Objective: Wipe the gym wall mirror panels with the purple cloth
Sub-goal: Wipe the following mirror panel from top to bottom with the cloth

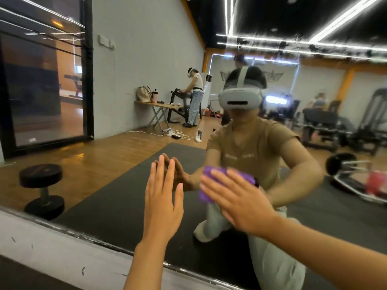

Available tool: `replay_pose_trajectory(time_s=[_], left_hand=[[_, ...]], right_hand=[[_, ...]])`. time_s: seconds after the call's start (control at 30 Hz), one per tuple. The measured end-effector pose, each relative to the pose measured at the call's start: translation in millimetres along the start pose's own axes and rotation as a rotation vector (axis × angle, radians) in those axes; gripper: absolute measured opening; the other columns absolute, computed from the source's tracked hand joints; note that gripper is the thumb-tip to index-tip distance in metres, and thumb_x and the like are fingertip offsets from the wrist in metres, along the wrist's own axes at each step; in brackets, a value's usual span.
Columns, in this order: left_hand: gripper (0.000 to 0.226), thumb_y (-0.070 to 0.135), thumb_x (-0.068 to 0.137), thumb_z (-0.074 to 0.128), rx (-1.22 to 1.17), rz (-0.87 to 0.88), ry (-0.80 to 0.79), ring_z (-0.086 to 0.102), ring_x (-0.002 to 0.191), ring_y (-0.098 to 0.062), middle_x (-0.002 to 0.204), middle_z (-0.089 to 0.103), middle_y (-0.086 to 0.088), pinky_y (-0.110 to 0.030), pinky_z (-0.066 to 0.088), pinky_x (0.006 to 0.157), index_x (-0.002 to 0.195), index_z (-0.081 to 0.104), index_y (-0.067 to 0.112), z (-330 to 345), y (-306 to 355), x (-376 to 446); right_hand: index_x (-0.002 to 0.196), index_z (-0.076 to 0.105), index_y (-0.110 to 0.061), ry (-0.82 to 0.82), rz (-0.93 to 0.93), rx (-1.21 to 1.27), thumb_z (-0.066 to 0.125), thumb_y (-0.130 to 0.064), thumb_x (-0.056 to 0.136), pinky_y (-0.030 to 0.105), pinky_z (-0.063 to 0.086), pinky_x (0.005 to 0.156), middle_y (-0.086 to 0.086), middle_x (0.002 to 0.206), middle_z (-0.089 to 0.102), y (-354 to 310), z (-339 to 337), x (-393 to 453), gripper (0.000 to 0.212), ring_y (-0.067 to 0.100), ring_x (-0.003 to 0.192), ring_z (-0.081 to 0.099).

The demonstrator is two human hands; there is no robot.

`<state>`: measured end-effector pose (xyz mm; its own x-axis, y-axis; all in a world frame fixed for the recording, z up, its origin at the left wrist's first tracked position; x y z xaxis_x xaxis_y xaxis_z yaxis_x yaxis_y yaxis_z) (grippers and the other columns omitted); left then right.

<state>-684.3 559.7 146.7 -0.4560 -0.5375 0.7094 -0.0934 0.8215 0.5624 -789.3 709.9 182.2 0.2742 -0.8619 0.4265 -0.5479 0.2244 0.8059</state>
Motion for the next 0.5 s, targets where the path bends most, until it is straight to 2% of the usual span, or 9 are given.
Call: replay_pose_trajectory(time_s=[0.07,0.13,0.27,0.33,0.43,0.5], left_hand=[[0.058,0.048,0.103,0.024,0.002,0.008,0.005,-0.026,0.146,0.005,0.154,-0.029,0.036,-0.025,-0.010,0.116,0.155,-0.003,0.042,-0.9,0.3,0.2],[0.060,0.047,0.101,0.023,0.003,0.004,0.003,-0.027,0.146,0.005,0.154,-0.030,0.036,-0.026,-0.010,0.117,0.155,-0.003,0.043,-1.0,0.5,0.8],[0.059,0.046,0.102,0.024,-0.011,0.014,-0.007,-0.025,0.146,0.006,0.155,-0.029,0.036,-0.028,-0.007,0.119,0.155,-0.002,0.043,-2.5,0.3,1.1],[0.056,0.046,0.105,0.025,-0.021,0.018,-0.014,-0.025,0.146,0.007,0.154,-0.029,0.038,-0.027,-0.008,0.119,0.154,-0.002,0.044,-4.0,-0.4,0.5],[0.056,0.050,0.104,0.022,-0.006,0.030,-0.011,-0.024,0.146,0.006,0.155,-0.029,0.036,-0.026,-0.010,0.118,0.153,-0.003,0.046,-4.5,-3.9,0.9],[0.059,0.053,0.100,0.016,0.016,0.046,-0.008,-0.022,0.148,0.004,0.158,-0.027,0.033,-0.026,-0.010,0.118,0.155,-0.003,0.043,-4.3,-7.0,0.8]], right_hand=[[0.158,0.023,-0.016,-0.125,-0.108,-0.008,0.075,-0.041,0.076,0.044,-0.005,0.126,0.005,0.166,0.013,-31.6,19.6,-23.2,0.100,0.027,0.156,-0.001],[0.157,0.023,-0.018,-0.184,-0.184,-0.025,0.075,-0.045,0.077,0.042,-0.011,0.125,0.003,0.165,0.011,-47.3,30.6,-38.6,0.100,0.025,0.155,-0.006],[0.161,0.012,-0.011,-0.138,-0.231,-0.064,0.071,-0.040,0.079,0.039,-0.010,0.125,0.002,0.166,0.015,-33.1,20.8,-30.5,0.105,0.022,0.155,-0.002],[0.161,0.011,-0.010,-0.020,-0.154,-0.048,0.060,-0.033,0.083,0.038,-0.006,0.126,0.005,0.164,0.016,-0.4,-0.6,-2.8,0.095,0.023,0.156,-0.002],[0.156,0.030,-0.010,0.130,0.044,0.065,0.044,-0.028,0.094,0.040,0.007,0.126,0.008,0.162,0.026,73.3,-41.5,54.3,0.066,0.024,0.153,0.017],[0.156,0.033,-0.008,0.207,0.204,0.077,0.036,-0.030,0.102,0.044,0.013,0.126,0.012,0.163,0.028,120.5,-66.2,84.8,0.058,0.027,0.153,0.022]])
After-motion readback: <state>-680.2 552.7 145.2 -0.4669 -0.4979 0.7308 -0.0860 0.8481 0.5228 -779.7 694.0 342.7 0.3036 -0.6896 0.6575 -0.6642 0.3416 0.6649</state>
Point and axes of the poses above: each hand's wrist, its own x-axis towards the middle knuckle, its own z-axis out of the palm, y = z × x, the point moved 6 cm from there along x, towards the middle knuckle
